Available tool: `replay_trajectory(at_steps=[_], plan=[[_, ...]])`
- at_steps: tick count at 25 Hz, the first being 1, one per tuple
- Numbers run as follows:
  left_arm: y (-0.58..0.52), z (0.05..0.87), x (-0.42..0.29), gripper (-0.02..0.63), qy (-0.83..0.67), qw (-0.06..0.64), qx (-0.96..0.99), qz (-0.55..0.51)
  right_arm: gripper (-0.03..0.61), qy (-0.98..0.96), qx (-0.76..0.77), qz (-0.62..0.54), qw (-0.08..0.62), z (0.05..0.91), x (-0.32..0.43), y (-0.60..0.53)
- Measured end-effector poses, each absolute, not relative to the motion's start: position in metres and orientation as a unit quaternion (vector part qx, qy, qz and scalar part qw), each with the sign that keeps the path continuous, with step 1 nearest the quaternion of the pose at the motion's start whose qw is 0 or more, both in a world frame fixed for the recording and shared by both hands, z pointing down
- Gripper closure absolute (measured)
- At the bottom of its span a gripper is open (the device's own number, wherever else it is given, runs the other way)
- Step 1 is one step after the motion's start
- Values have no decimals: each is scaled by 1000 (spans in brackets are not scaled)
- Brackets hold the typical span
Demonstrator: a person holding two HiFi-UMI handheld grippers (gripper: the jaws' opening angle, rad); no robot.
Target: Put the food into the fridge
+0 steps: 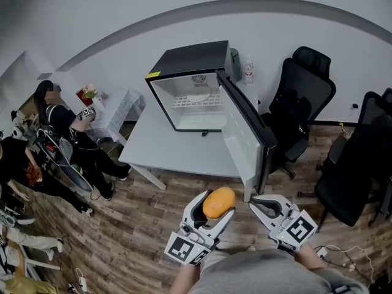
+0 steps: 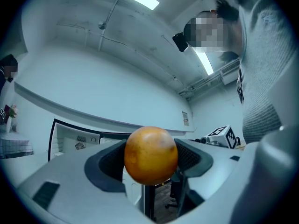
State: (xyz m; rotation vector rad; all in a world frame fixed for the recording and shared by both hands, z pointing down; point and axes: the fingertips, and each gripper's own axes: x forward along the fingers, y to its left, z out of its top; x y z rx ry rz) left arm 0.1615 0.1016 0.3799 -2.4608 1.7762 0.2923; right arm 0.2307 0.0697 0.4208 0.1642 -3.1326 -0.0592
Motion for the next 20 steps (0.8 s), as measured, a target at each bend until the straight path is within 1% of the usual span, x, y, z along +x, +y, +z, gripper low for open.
replay_trajectory(at_steps=[11, 16, 20], plan=[[103, 378, 138, 288, 603, 51, -790, 100, 567, -999, 39, -18, -6, 417, 222, 71], [91, 372, 115, 288, 602, 54, -790, 109, 568, -999, 43, -13, -16, 409, 200, 63], [76, 372, 83, 288, 597, 57, -792, 113, 567, -999, 45, -18, -16, 409, 169, 54]])
